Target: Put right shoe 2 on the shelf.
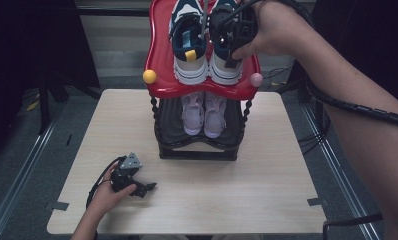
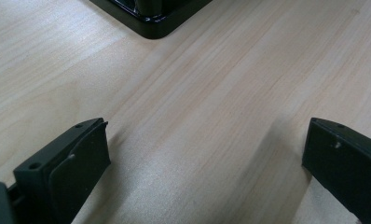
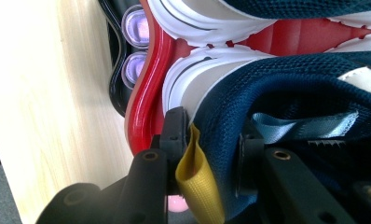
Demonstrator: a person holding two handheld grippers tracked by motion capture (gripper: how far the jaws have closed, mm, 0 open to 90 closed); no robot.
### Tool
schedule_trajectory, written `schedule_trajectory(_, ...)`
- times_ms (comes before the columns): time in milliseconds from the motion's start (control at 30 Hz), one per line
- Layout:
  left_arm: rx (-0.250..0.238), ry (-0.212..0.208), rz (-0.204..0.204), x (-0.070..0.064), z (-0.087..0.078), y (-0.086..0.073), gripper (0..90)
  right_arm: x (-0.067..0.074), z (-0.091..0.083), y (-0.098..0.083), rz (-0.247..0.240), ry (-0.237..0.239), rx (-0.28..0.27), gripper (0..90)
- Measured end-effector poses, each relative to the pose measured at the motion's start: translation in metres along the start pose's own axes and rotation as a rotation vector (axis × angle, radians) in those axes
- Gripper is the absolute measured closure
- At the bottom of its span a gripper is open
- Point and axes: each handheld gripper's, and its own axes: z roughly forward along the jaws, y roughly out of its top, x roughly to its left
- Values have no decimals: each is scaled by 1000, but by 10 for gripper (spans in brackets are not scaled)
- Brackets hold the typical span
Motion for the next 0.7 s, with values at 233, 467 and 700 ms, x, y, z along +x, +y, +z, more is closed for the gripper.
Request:
schedule_trajectory(233, 0, 0, 0, 0, 0, 0, 0, -2, -2, -4, 39, 8, -18, 663)
schedule_trajectory(467, -1, 0, -1, 0, 0, 0, 0, -4, -4, -10, 93, 23, -32, 566)
schedule_trajectory(700, -2, 0, -2, 0, 0, 0, 0, -7, -7, -15, 128, 40, -58, 483)
